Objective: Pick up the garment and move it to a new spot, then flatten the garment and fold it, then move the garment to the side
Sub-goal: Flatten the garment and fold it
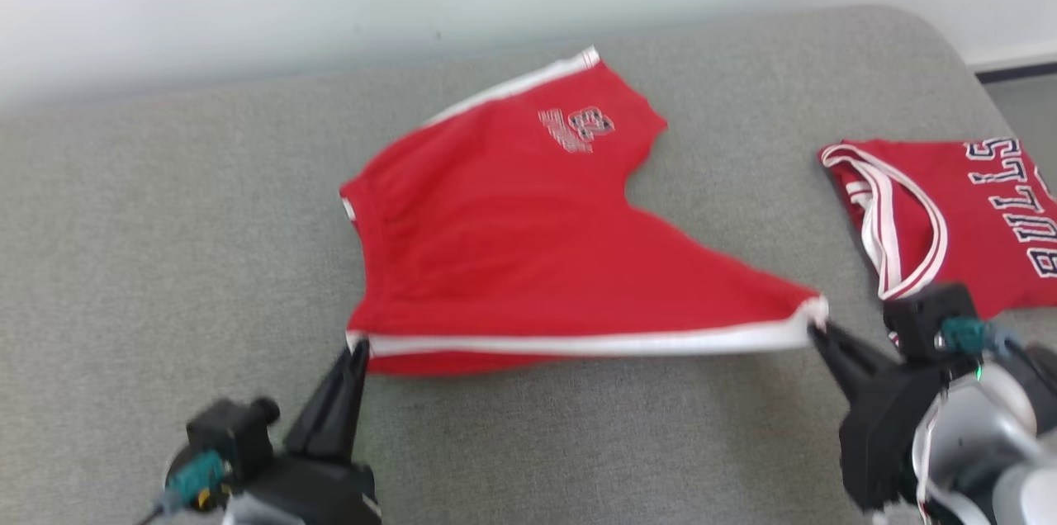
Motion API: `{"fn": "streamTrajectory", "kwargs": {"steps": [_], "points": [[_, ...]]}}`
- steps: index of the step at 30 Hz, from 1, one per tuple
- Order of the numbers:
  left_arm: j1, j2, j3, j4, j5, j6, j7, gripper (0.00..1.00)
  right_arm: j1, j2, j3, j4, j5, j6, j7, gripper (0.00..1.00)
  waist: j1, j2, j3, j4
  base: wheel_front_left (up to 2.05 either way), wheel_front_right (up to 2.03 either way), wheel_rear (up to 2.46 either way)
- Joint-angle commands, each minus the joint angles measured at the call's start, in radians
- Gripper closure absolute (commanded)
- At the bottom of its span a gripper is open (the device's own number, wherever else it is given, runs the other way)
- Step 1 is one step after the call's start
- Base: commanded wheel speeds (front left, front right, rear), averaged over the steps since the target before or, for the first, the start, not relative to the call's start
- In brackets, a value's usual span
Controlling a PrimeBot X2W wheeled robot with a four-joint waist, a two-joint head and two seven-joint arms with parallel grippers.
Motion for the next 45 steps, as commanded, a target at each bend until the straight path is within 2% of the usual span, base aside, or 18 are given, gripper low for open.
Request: {"fn": "streamTrajectory", "kwargs": {"steps": [1, 8, 15, 19, 28, 31, 35, 37, 45], "points": [[0.045, -0.005, 0.011, -0.004, 0.013, 0.000, -0.003, 1.00, 0.047, -0.005, -0.012, -0.031, 0.022, -0.003, 0.033, 1.00, 0.0002, 0.0002, -0.038, 0.008, 0.00, 0.00, 0.00], [0.143, -0.018, 0.007, 0.003, 0.029, 0.008, -0.003, 1.00, 0.182, 0.010, -0.034, -0.107, 0.063, -0.003, 0.127, 1.00, 0.0002, 0.0002, -0.075, 0.009, 0.00, 0.00, 0.00], [0.214, 0.000, -0.007, -0.004, 0.022, 0.017, 0.008, 1.00, 0.285, 0.033, -0.044, -0.140, 0.096, -0.003, 0.169, 1.00, 0.0002, 0.0002, -0.087, 0.007, 0.00, 0.00, 0.00], [0.259, 0.021, -0.013, -0.029, 0.015, 0.033, 0.038, 1.00, 0.338, 0.043, -0.054, -0.174, 0.119, -0.003, 0.204, 1.00, 0.0002, 0.0002, -0.090, 0.007, 0.00, 0.00, 0.00], [0.325, 0.099, -0.028, -0.099, 0.043, 0.099, 0.136, 1.00, 0.413, 0.028, -0.098, -0.271, 0.147, -0.003, 0.287, 1.00, 0.0002, 0.0002, -0.076, 0.010, 0.00, 0.00, 0.00], [0.338, 0.102, -0.028, -0.139, 0.036, 0.108, 0.143, 1.00, 0.396, 0.030, -0.100, -0.290, 0.154, -0.003, 0.273, 1.00, 0.0002, 0.0002, -0.071, 0.011, 0.00, 0.00, 0.00], [0.320, 0.084, -0.025, -0.182, 0.028, 0.108, 0.129, 1.00, 0.325, 0.020, -0.120, -0.263, 0.133, -0.003, 0.201, 1.00, 0.0002, 0.0002, -0.058, 0.017, 0.00, 0.00, 0.00], [0.296, 0.069, -0.021, -0.194, 0.016, 0.105, 0.131, 1.00, 0.274, 0.022, -0.130, -0.228, 0.132, -0.003, 0.150, 1.00, 0.0002, 0.0002, -0.048, 0.027, 0.00, 0.00, 0.00], [0.141, 0.001, -0.031, -0.189, 0.011, 0.085, 0.149, 1.00, 0.054, -0.052, -0.085, -0.048, 0.146, -0.003, 0.041, 1.00, 0.0002, 0.0002, -0.006, 0.085, 0.00, 0.00, 0.00]]}}
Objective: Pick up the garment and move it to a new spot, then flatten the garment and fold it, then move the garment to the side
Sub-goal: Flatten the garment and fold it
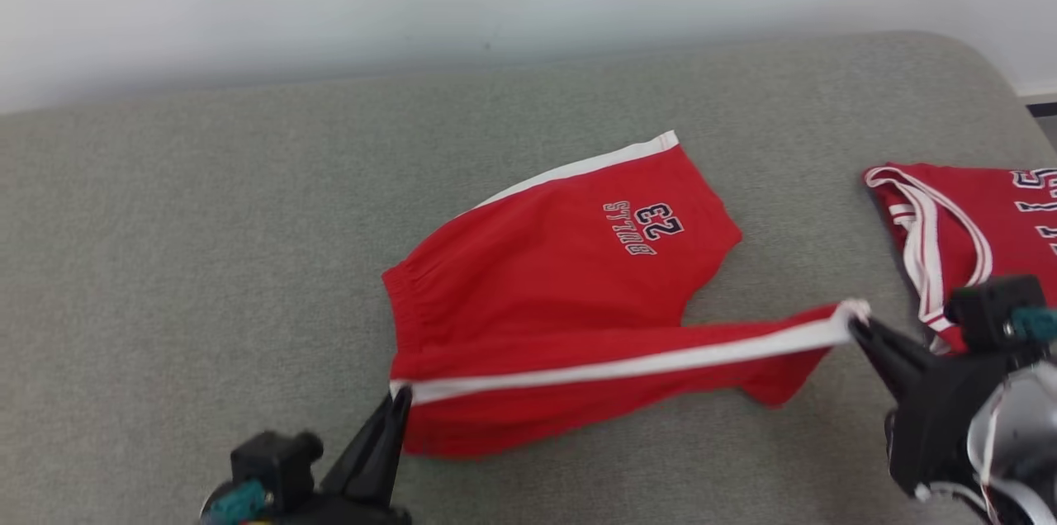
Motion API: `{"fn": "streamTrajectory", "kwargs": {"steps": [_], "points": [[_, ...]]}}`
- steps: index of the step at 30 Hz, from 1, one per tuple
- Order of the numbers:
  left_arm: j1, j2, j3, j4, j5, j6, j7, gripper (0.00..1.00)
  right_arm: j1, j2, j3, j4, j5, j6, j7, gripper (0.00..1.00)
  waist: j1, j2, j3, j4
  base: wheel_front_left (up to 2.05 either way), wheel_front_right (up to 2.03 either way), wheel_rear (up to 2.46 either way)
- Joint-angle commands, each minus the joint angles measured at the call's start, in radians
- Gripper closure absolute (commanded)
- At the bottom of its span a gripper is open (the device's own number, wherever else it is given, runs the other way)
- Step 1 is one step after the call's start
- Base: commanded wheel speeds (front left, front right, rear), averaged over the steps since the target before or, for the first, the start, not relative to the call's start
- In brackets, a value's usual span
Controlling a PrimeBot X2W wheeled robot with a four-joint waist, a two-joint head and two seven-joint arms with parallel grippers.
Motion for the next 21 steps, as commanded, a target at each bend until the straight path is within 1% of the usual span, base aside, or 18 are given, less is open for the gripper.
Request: {"fn": "streamTrajectory", "kwargs": {"steps": [1, 5, 11, 12, 16, 21], "points": [[-0.036, -0.010, 0.005, 0.007, 0.001, 0.002, 0.004, 1.00, -0.047, -0.014, 0.013, 0.026, 0.006, -0.003, -0.020, 1.00, -0.0001, -0.0001, 0.026, 0.027, 0.00, 0.00, 0.00], [-0.121, -0.046, -0.002, 0.031, 0.000, 0.011, 0.033, 1.00, -0.183, -0.058, 0.066, 0.118, 0.006, -0.003, -0.064, 1.00, -0.0001, -0.0001, 0.060, 0.057, 0.00, 0.00, 0.00], [-0.243, -0.096, -0.006, 0.093, 0.023, 0.033, 0.047, 1.00, -0.370, -0.096, 0.151, 0.256, 0.001, -0.003, -0.113, 1.00, -0.0001, -0.0001, 0.116, 0.103, 0.00, 0.00, 0.00], [-0.243, -0.096, -0.006, 0.093, 0.023, 0.033, 0.047, 1.00, -0.370, -0.096, 0.151, 0.256, 0.001, -0.003, -0.113, 1.00, -0.0001, -0.0001, 0.116, 0.103, 0.00, 0.00, 0.00], [-0.312, -0.125, -0.008, 0.141, 0.029, 0.049, 0.058, 1.00, -0.476, -0.107, 0.184, 0.343, -0.009, -0.003, -0.142, 1.00, -0.0001, -0.0001, 0.158, 0.130, 0.00, 0.00, 0.00], [-0.384, -0.156, -0.005, 0.194, 0.043, 0.068, 0.044, 1.00, -0.582, -0.113, 0.212, 0.444, -0.030, -0.003, -0.181, 1.00, -0.0001, -0.0001, 0.197, 0.156, 0.00, 0.00, 0.00]]}}
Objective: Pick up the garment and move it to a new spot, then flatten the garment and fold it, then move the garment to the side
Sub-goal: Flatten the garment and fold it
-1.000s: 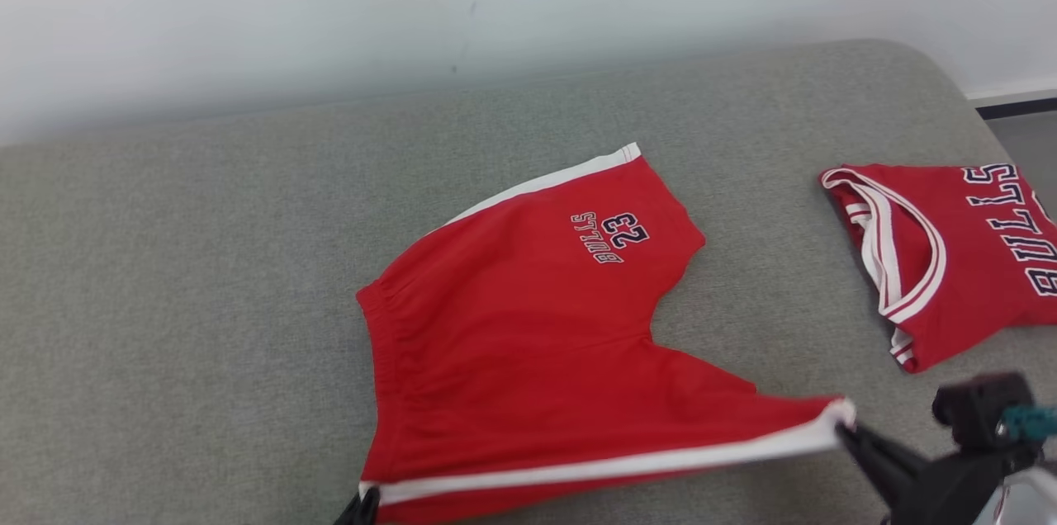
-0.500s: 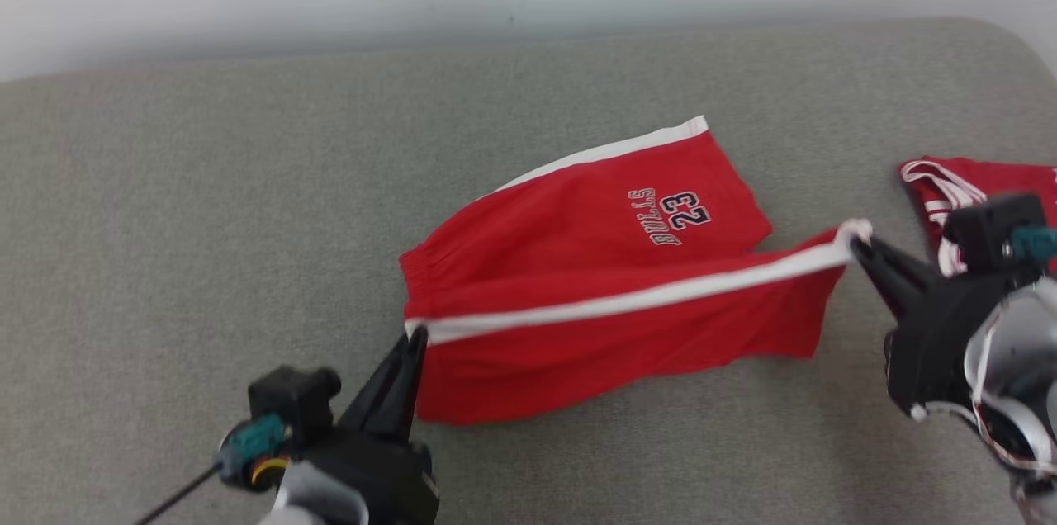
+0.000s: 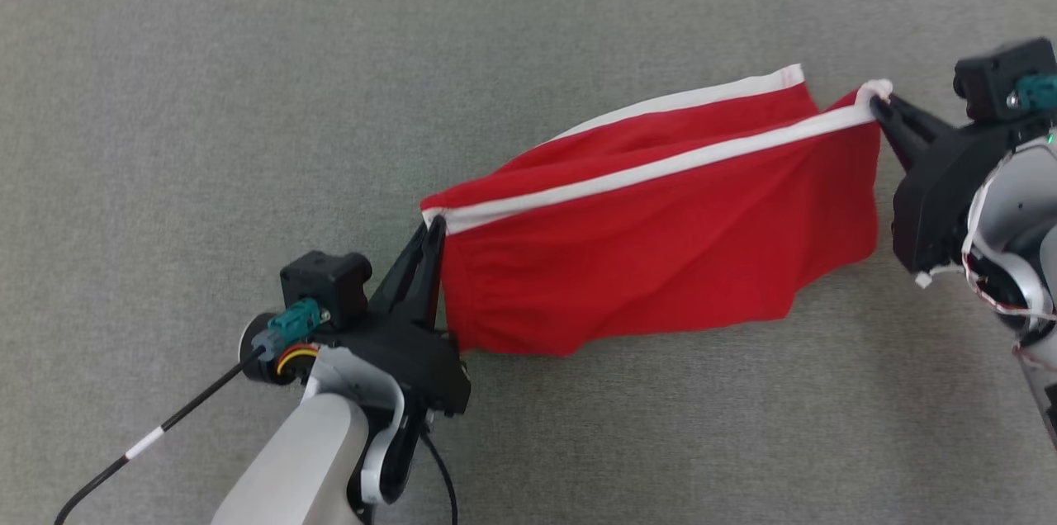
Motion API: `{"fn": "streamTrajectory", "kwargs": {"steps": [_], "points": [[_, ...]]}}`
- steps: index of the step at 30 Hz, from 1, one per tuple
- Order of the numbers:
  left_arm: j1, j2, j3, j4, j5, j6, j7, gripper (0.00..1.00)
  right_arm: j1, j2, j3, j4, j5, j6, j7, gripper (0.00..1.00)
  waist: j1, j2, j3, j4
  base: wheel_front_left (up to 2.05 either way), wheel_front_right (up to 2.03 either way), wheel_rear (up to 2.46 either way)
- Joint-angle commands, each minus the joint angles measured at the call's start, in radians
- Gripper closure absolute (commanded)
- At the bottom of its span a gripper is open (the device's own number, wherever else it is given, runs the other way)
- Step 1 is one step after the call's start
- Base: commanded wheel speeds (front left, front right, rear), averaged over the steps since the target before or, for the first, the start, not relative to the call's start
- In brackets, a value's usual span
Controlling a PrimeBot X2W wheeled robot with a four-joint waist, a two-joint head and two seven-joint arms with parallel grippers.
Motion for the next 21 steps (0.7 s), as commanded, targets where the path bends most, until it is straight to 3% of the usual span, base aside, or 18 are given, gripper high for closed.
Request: {"fn": "streamTrajectory", "kwargs": {"steps": [1, 7, 17, 18, 19, 20, 21], "points": [[-0.016, -0.003, 0.002, 0.004, 0.005, 0.003, -0.007, 1.00, -0.017, -0.007, 0.001, 0.007, -0.005, -0.003, -0.007, 1.00, -0.0002, -0.0002, 0.033, 0.031, 0.00, 0.00, 0.00], [-0.086, -0.027, 0.005, 0.044, 0.025, 0.022, -0.029, 1.00, -0.125, 0.009, 0.031, 0.098, -0.024, -0.003, -0.054, 1.00, -0.0002, -0.0002, 0.064, 0.052, 0.00, 0.00, 0.00], [-0.181, -0.062, -0.023, 0.127, 0.051, 0.012, -0.054, 1.00, -0.217, 0.059, 0.035, 0.256, -0.057, -0.003, -0.099, 1.00, -0.0002, -0.0002, 0.099, 0.074, 0.00, 0.00, 0.00], [-0.190, -0.064, -0.023, 0.134, 0.052, 0.014, -0.064, 0.89, -0.221, 0.061, 0.035, 0.266, -0.061, -0.003, -0.103, 1.00, -0.0002, -0.0002, 0.101, 0.074, 0.00, 0.00, 0.00], [-0.197, -0.066, -0.021, 0.141, 0.052, 0.017, -0.074, 0.49, -0.224, 0.065, 0.031, 0.276, -0.064, -0.003, -0.109, 1.00, -0.0002, -0.0002, 0.102, 0.073, 0.00, 0.00, 0.00], [-0.202, -0.069, -0.020, 0.151, 0.051, 0.018, -0.081, 0.02, -0.225, 0.070, 0.031, 0.283, -0.065, -0.003, -0.113, 1.00, -0.0002, -0.0002, 0.103, 0.072, 0.00, 0.00, 0.00], [-0.206, -0.073, -0.021, 0.159, 0.050, 0.018, -0.087, 0.00, -0.226, 0.077, 0.032, 0.289, -0.058, -0.003, -0.122, 0.54, -0.0002, -0.0002, 0.103, 0.070, 0.00, 0.00, 0.00]]}}
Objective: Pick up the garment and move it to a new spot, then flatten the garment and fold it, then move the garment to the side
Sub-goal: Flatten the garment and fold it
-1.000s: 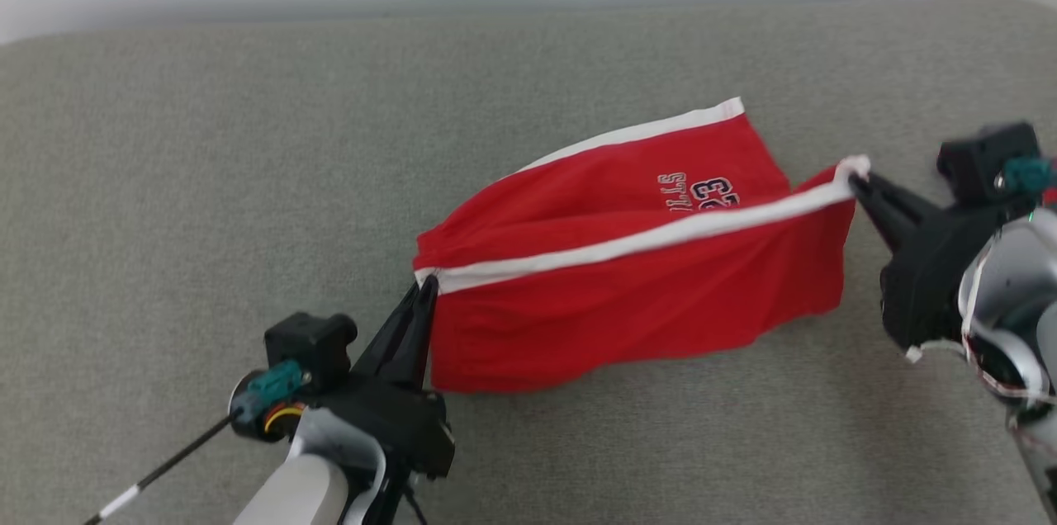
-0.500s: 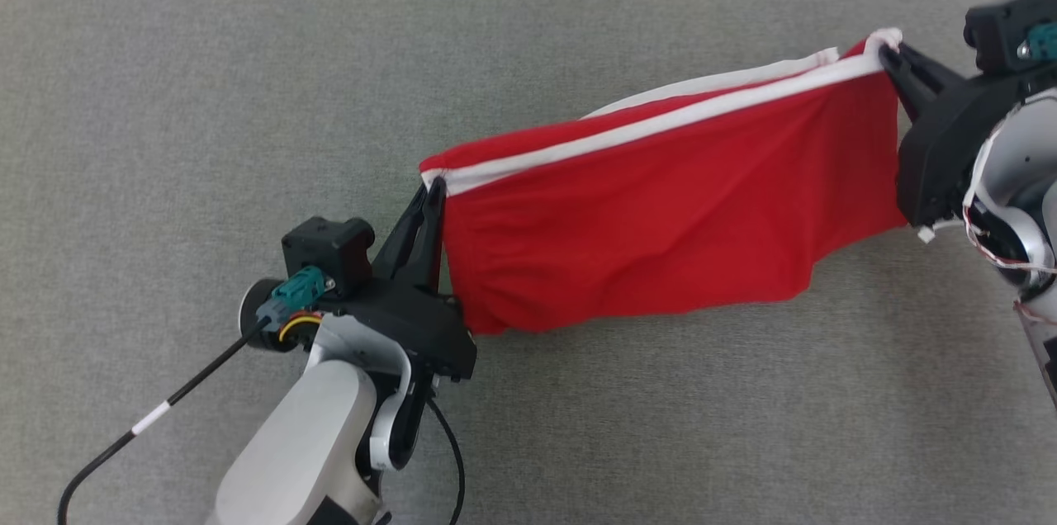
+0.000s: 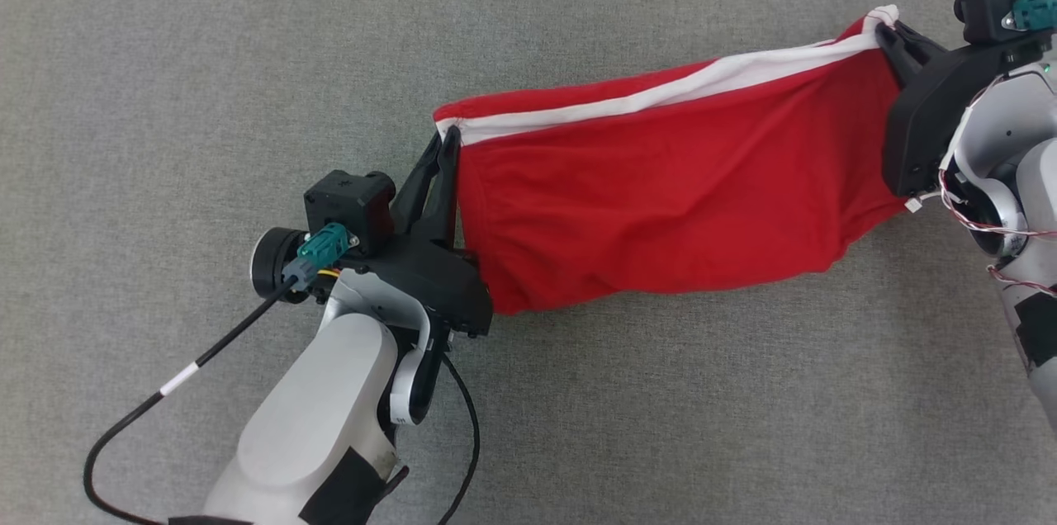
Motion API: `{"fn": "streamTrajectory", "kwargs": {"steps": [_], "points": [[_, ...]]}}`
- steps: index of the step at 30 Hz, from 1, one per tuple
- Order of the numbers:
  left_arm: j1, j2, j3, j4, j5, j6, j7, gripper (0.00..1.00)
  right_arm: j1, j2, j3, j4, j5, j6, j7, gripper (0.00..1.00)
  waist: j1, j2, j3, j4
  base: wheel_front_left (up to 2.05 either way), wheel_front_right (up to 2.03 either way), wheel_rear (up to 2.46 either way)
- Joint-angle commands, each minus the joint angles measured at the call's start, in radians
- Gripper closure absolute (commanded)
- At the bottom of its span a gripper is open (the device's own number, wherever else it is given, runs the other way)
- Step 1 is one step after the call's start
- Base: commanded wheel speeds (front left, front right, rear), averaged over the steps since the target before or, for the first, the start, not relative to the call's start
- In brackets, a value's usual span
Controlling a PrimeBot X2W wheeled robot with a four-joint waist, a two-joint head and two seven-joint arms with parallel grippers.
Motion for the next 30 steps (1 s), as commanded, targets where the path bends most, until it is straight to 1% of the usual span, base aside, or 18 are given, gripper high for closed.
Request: {"fn": "streamTrajectory", "kwargs": {"steps": [1, 4, 8, 10, 12, 14, 18, 22, 23, 26, 30], "points": [[-0.016, -0.005, 0.001, 0.015, 0.001, 0.002, -0.016, 0.00, -0.011, 0.011, -0.005, 0.011, 0.003, -0.003, -0.020, 0.00, -0.0002, -0.0002, 0.001, -0.004, 0.00, 0.00, 0.00], [-0.023, -0.006, 0.001, 0.033, 0.010, 0.007, -0.039, 0.00, -0.021, 0.024, -0.004, 0.026, 0.002, -0.003, -0.053, 0.00, -0.0002, -0.0002, -0.002, -0.011, 0.00, 0.00, 0.00], [-0.012, 0.012, -0.003, 0.050, 0.026, 0.010, -0.064, 0.00, -0.021, 0.025, 0.004, 0.034, 0.023, -0.003, -0.069, 0.00, -0.0002, -0.0002, -0.019, -0.020, 0.00, 0.00, 0.00], [0.005, 0.023, 0.000, 0.044, 0.036, 0.008, -0.085, 0.00, -0.009, 0.025, 0.004, 0.037, 0.045, -0.003, -0.060, 0.00, -0.0002, -0.0002, -0.033, -0.022, 0.00, 0.00, 0.00], [0.025, 0.040, 0.011, 0.041, 0.047, 0.018, -0.101, 0.00, 0.006, 0.015, 0.009, 0.035, 0.062, -0.003, -0.047, 0.00, -0.0002, -0.0002, -0.050, -0.024, 0.00, 0.00, 0.00], [0.035, 0.046, 0.017, 0.035, 0.052, 0.019, -0.109, 0.00, 0.012, 0.008, 0.008, 0.034, 0.072, -0.003, -0.041, 0.00, -0.0002, -0.0002, -0.059, -0.024, 0.00, 0.00, 0.00], [0.097, 0.070, 0.052, -0.010, 0.076, 0.033, -0.122, 0.00, 0.044, -0.002, -0.012, 0.040, 0.103, -0.003, -0.017, 0.00, -0.0002, -0.0002, -0.097, -0.026, 0.00, 0.00, 0.00], [0.190, 0.086, 0.112, -0.122, 0.135, 0.042, -0.122, 0.00, 0.076, 0.008, -0.074, 0.068, 0.112, -0.003, -0.006, 0.00, -0.0002, -0.0002, -0.127, -0.019, 0.00, 0.00, 0.00], [0.213, 0.089, 0.129, -0.152, 0.154, 0.039, -0.122, 0.00, 0.087, 0.016, -0.086, 0.074, 0.118, -0.003, -0.001, 0.00, -0.0002, -0.0002, -0.134, -0.016, 0.00, 0.00, 0.00], [0.286, 0.086, 0.178, -0.224, 0.193, 0.025, -0.122, 0.00, 0.114, 0.016, -0.113, 0.087, 0.117, -0.003, 0.011, 0.00, -0.0002, -0.0002, -0.152, -0.007, 0.00, 0.00, 0.00], [0.378, 0.065, 0.237, -0.298, 0.231, -0.022, -0.122, 0.00, 0.143, 0.018, -0.156, 0.111, 0.121, -0.003, 0.041, 0.00, -0.0002, -0.0002, -0.166, 0.010, 0.00, 0.00, 0.00]]}}
